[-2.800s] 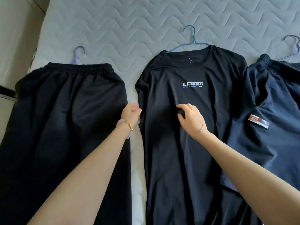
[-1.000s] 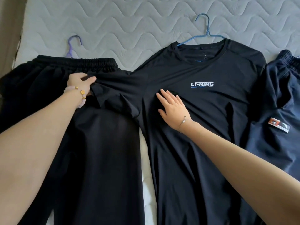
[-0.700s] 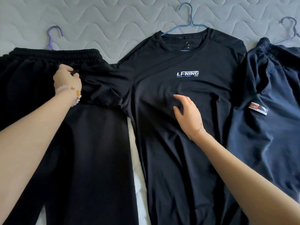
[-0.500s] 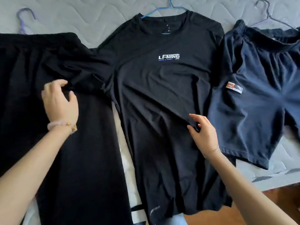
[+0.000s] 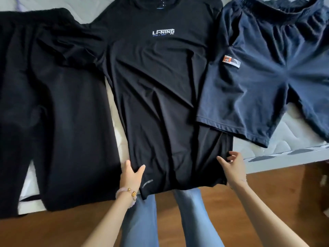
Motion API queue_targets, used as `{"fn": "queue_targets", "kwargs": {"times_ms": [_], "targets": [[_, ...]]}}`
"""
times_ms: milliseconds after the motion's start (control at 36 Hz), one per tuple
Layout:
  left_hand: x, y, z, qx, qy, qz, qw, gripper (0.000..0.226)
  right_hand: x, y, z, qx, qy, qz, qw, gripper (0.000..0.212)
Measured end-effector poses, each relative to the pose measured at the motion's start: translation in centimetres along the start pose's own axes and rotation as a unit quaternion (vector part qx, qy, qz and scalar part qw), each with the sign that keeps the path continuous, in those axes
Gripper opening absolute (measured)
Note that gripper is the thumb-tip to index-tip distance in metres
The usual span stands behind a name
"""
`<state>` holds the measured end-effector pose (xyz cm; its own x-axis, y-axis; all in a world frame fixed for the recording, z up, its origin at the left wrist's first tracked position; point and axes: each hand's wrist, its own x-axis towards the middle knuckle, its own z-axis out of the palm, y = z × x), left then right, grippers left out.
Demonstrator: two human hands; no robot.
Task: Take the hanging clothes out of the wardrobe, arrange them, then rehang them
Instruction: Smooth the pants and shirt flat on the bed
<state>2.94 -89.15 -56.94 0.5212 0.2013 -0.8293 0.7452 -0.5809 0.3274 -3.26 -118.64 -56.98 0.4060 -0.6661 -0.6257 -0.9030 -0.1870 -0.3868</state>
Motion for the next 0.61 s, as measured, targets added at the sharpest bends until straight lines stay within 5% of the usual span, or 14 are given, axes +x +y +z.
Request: {"fn": "queue_targets", "kwargs": {"times_ms": [194,333,444,611], "targets": [[-1.1,-0.6,0.2,-0.162,0.009,-0.004,0.987,0.049,2.5,1.1,-0.9,-0.113,-0.058,-0.1,0.987,0.018],[-1.4,-3.2,-2.4,-0.255,0.068,-0.013,0.964,0.06,1.7,1.5,-2.1,0.017,-0.077,-0.118,0.99,0.016],[-1.2,-5.6,-4.5,-0.22,0.067,-0.012,0.973,0.056,1.2,2.0,-3.2,0.136,-0.112,-0.065,0.982,0.019],[-1.0,-6.6,-7.9,-0.126,0.185,0.068,0.972,0.02,1.7,4.0,-4.2,0.165,-0.153,-0.027,0.974,0.015]]}}
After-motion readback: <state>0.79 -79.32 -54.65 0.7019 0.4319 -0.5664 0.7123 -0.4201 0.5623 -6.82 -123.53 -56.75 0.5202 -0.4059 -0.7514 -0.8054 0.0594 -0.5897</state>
